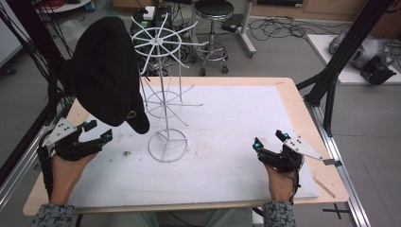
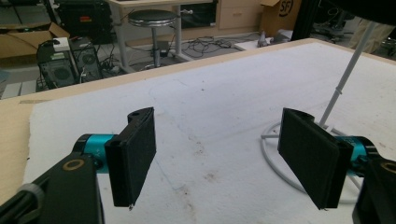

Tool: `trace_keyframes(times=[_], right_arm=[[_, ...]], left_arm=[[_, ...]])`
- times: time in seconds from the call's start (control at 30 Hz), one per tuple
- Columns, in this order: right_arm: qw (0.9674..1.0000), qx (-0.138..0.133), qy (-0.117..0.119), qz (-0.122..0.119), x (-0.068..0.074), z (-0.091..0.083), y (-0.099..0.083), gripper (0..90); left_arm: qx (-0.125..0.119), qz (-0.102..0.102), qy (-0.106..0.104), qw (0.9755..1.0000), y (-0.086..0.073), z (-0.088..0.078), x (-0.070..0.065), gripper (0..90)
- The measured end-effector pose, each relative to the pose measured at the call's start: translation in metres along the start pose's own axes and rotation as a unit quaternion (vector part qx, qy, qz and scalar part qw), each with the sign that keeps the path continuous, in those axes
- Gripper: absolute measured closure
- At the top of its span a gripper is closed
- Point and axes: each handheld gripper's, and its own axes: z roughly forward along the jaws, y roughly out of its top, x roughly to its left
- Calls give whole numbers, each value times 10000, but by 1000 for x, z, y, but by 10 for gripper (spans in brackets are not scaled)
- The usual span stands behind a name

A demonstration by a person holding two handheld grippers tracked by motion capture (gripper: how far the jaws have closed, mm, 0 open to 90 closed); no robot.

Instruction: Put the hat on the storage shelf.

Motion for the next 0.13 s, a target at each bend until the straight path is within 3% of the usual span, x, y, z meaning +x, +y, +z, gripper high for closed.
trace_keyframes(times=[0.13], right_arm=[[10000, 38, 18, 6, 1, 1, 0, 128]], left_arm=[[106, -8, -31, 9999, -2, 3, -1, 276]])
